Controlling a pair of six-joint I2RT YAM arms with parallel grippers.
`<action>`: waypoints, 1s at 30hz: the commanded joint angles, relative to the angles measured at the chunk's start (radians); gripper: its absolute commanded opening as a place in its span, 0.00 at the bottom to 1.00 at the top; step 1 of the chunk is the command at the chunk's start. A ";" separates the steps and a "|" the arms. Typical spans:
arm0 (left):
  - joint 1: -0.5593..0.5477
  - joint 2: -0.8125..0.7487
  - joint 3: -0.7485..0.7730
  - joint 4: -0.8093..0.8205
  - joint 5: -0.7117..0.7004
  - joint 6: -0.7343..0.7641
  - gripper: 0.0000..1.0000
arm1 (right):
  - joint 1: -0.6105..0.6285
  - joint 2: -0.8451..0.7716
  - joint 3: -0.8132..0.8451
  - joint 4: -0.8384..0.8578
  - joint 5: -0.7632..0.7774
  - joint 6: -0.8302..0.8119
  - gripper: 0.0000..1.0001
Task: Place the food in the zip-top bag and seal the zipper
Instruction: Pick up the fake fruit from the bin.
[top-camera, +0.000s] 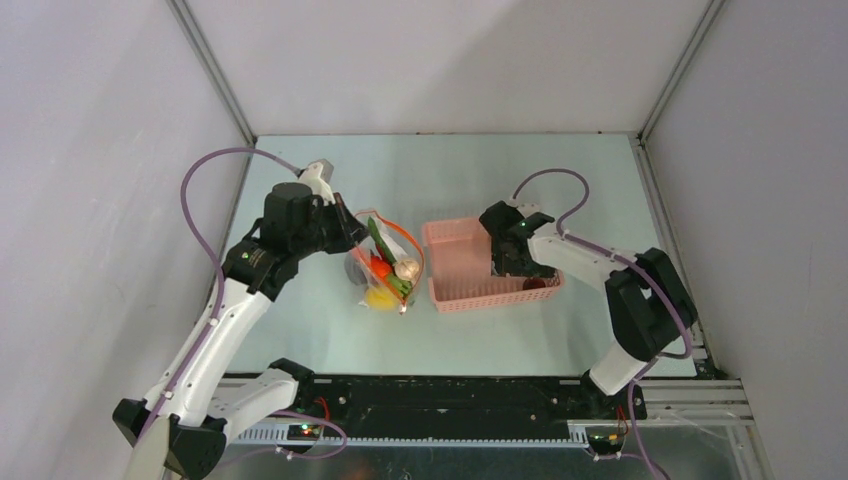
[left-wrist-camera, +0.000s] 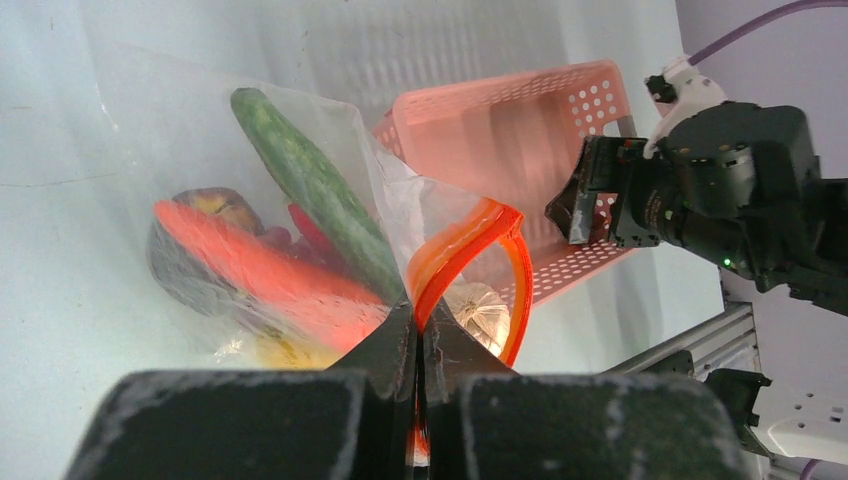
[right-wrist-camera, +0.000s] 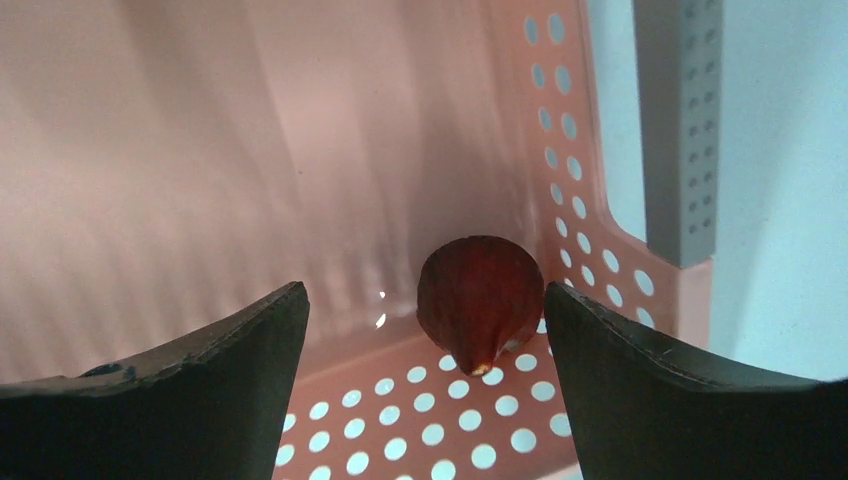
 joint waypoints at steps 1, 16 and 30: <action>0.004 0.008 0.002 0.036 0.023 -0.008 0.03 | -0.005 0.054 0.039 -0.017 -0.008 0.011 0.90; 0.004 -0.010 0.002 0.033 0.007 0.001 0.03 | -0.045 0.176 0.039 0.057 -0.146 0.023 0.83; 0.004 -0.017 0.004 0.033 0.009 0.005 0.03 | -0.050 0.106 0.039 0.014 -0.278 -0.157 0.80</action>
